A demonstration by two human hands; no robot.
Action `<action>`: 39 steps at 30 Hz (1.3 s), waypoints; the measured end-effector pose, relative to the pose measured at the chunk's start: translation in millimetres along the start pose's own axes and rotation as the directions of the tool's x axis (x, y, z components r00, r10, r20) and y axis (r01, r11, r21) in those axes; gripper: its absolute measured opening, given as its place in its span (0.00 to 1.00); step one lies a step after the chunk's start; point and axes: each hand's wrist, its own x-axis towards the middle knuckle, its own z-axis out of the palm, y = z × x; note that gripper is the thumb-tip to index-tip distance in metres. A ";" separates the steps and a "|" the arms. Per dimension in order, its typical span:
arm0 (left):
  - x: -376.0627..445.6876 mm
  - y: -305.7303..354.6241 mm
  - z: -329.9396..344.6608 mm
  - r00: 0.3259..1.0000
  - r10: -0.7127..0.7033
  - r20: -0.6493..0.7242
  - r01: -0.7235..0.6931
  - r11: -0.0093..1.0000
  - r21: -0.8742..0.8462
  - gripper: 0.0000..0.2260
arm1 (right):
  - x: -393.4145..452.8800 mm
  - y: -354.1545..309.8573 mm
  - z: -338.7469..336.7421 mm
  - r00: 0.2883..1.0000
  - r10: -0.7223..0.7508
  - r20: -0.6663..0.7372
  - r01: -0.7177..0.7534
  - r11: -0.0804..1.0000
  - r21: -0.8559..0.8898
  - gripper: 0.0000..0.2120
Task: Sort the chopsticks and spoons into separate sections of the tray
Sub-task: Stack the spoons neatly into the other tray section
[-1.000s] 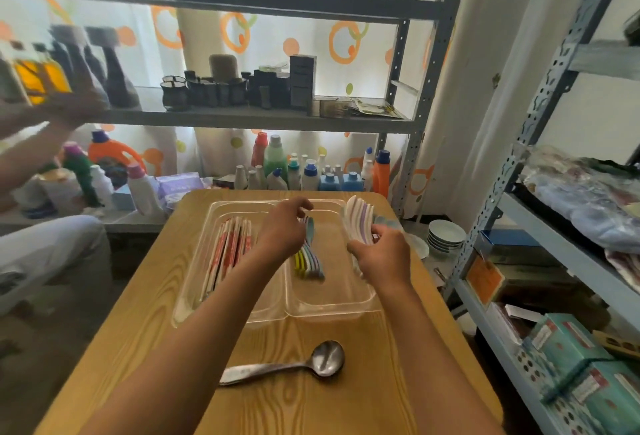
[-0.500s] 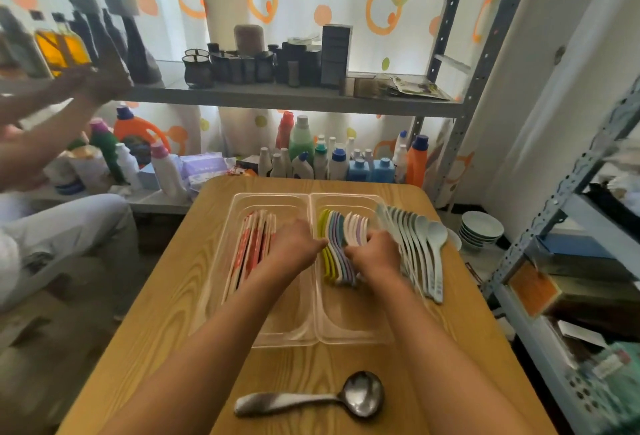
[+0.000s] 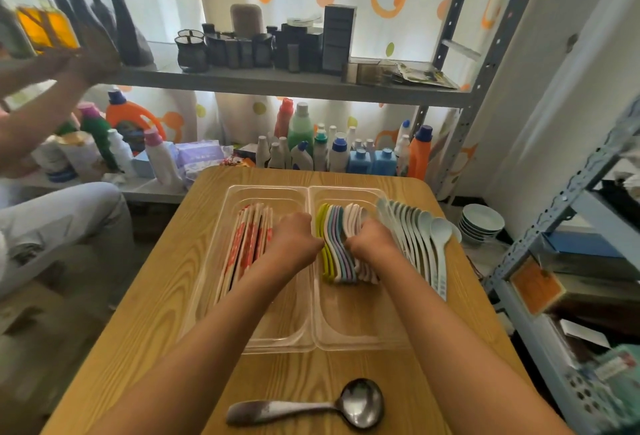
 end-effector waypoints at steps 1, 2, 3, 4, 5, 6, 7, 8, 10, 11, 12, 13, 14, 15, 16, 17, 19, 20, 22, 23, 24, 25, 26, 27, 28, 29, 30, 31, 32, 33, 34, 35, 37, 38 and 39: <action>0.1 -0.6 0.1 1.000 0.001 0.000 -0.001 1.000 -0.002 0.16 | 0.7 -0.1 0.3 1.000 -0.004 0.000 0.004 1.000 -0.019 0.31; 0.4 -0.7 -0.1 1.000 0.003 -0.001 -0.003 1.000 -0.005 0.16 | 0.2 -1.2 0.1 1.000 -0.005 0.005 0.005 0.999 -0.037 0.31; 0.2 -0.9 -0.3 1.000 0.006 -0.002 -0.006 1.000 -0.005 0.17 | 0.9 -1.5 0.7 1.000 -0.002 0.017 0.003 0.999 -0.048 0.30; -0.1 -1.3 -0.1 1.000 0.010 -0.004 -0.010 1.000 -0.004 0.17 | -0.2 -3.1 0.0 0.999 0.004 0.038 -0.002 0.998 -0.056 0.29; -0.7 -1.5 0.0 1.000 0.012 -0.008 -0.012 1.000 -0.006 0.17 | -0.1 -4.8 -2.0 0.998 0.008 0.056 -0.004 0.998 -0.061 0.26; -1.1 -1.8 0.3 1.000 0.014 -0.010 -0.014 1.000 -0.011 0.16 | 0.6 -6.4 -4.7 0.998 0.010 0.063 -0.005 0.997 -0.076 0.23; -1.9 -2.0 0.5 1.000 0.016 -0.012 -0.016 1.000 -0.015 0.16 | 1.9 -7.4 -7.9 0.999 -0.002 0.050 0.006 0.996 -0.094 0.22; -1.9 -2.1 0.9 1.000 0.017 -0.016 -0.017 1.000 -0.020 0.15 | 3.3 -7.8 -11.8 0.999 -0.016 0.035 0.020 0.993 -0.112 0.20; -1.2 -2.2 1.8 1.000 0.013 -0.027 -0.014 1.000 -0.025 0.14 | 3.8 -7.0 -17.8 0.998 -0.053 0.019 0.055 0.989 -0.140 0.20; -1.4 -1.8 2.0 0.999 0.010 -0.031 -0.011 1.000 -0.026 0.14 | 2.3 -5.7 -19.7 0.997 -0.070 0.024 0.073 0.985 -0.154 0.20; -1.6 -1.4 2.4 0.999 0.007 -0.034 -0.008 1.000 -0.026 0.14 | 1.0 -3.2 -20.2 0.996 -0.084 0.022 0.087 0.983 -0.162 0.20; -1.7 -1.2 2.6 0.999 0.008 -0.038 -0.009 1.000 -0.025 0.14 | -1.6 -1.4 -20.3 0.994 -0.108 0.010 0.108 0.980 -0.168 0.19; -1.6 -1.4 3.0 0.999 0.011 -0.040 -0.012 1.000 -0.024 0.14 | -3.7 0.6 -20.0 0.992 -0.128 -0.008 0.125 0.978 -0.168 0.19; -2.1 -1.5 3.4 0.999 0.014 -0.041 -0.015 1.000 -0.022 0.14 | -6.1 1.8 -19.6 0.988 -0.151 -0.028 0.144 0.975 -0.170 0.19; -2.0 -1.6 3.5 0.999 0.014 -0.043 -0.015 1.000 -0.024 0.14 | -6.5 2.5 -18.5 0.985 -0.167 -0.045 0.156 0.972 -0.176 0.19; -2.2 -1.8 3.8 0.999 0.012 -0.046 -0.013 1.000 -0.028 0.14 | -7.5 2.9 -18.3 0.983 -0.176 -0.053 0.164 0.970 -0.177 0.19; -1.9 -2.3 4.3 0.999 0.012 -0.046 -0.014 0.999 -0.032 0.14 | -7.6 2.4 -17.0 0.985 -0.171 -0.030 0.165 0.975 -0.150 0.18; -2.0 -2.4 4.2 0.999 0.017 -0.045 -0.019 0.999 -0.029 0.14 | -8.5 1.9 -17.2 0.987 -0.162 -0.010 0.159 0.978 -0.136 0.17; -2.1 -2.9 4.0 0.999 0.028 -0.040 -0.029 0.999 -0.025 0.15 | -9.2 2.3 -18.3 0.989 -0.150 0.012 0.150 0.980 -0.134 0.15; -2.0 -3.1 3.9 0.999 0.031 -0.038 -0.032 0.999 -0.028 0.15 | -9.4 2.7 -19.2 0.989 -0.147 0.012 0.147 0.979 -0.139 0.14; -1.5 -3.4 3.8 0.999 0.031 -0.034 -0.032 0.999 -0.034 0.15 | -9.5 2.9 -20.5 0.989 -0.145 0.014 0.145 0.979 -0.142 0.14; -1.2 -3.7 3.8 0.999 0.028 -0.033 -0.029 0.999 -0.039 0.15 | -9.1 3.1 -21.3 0.989 -0.144 0.018 0.145 0.979 -0.143 0.13; -0.8 -3.9 4.1 0.999 0.024 -0.032 -0.025 0.999 -0.044 0.15 | -8.8 3.2 -22.0 0.990 -0.141 0.024 0.143 0.979 -0.143 0.13; -0.7 -4.1 4.1 0.999 0.023 -0.032 -0.024 0.999 -0.044 0.15 | -8.8 2.9 -22.5 0.990 -0.142 0.026 0.144 0.979 -0.142 0.12; -0.6 -4.3 4.3 0.999 0.023 -0.032 -0.025 0.999 -0.044 0.15 | -8.8 2.6 -22.4 0.989 -0.143 0.027 0.145 0.979 -0.146 0.12; -0.8 -4.3 4.2 0.999 0.024 -0.031 -0.026 0.999 -0.042 0.15 | -8.8 2.5 -21.8 0.989 -0.146 0.024 0.148 0.978 -0.148 0.12; -0.8 -4.5 4.1 0.999 0.025 -0.032 -0.026 0.999 -0.041 0.15 | -8.9 3.0 -20.8 0.988 -0.151 0.022 0.152 0.977 -0.150 0.11; -0.9 -4.6 4.1 0.999 0.026 -0.032 -0.028 0.999 -0.040 0.16 | -9.3 3.6 -19.5 0.987 -0.159 0.023 0.160 0.975 -0.155 0.11; -0.8 -4.9 4.4 0.999 0.028 -0.032 -0.030 0.999 -0.040 0.16 | -10.3 4.5 -18.3 0.985 -0.171 0.026 0.173 0.970 -0.169 0.09; -0.7 -4.7 4.4 0.999 0.028 -0.031 -0.029 0.999 -0.043 0.16 | -11.6 5.1 -17.3 0.981 -0.190 0.028 0.192 0.962 -0.192 0.07; -0.7 -4.7 4.6 0.999 0.027 -0.031 -0.028 0.999 -0.047 0.16 | -12.9 6.0 -16.8 0.977 -0.210 0.024 0.211 0.953 -0.216 0.06; -0.8 -4.6 4.6 0.999 0.026 -0.032 -0.027 0.998 -0.048 0.16 | -13.9 6.6 -16.6 0.973 -0.229 0.017 0.227 0.946 -0.233 0.05; -1.1 -4.9 4.9 0.999 0.025 -0.036 -0.027 0.998 -0.051 0.16 | -16.1 8.1 -18.0 0.970 -0.243 0.028 0.242 0.940 -0.240 0.04; -1.6 -4.9 5.1 0.999 0.027 -0.038 -0.029 0.998 -0.054 0.16 | -17.4 8.6 -19.6 0.970 -0.239 0.041 0.241 0.941 -0.237 0.03; -2.2 -4.9 5.2 0.999 0.031 -0.040 -0.033 0.998 -0.056 0.16 | -19.2 8.8 -22.0 0.971 -0.235 0.046 0.239 0.942 -0.236 0.03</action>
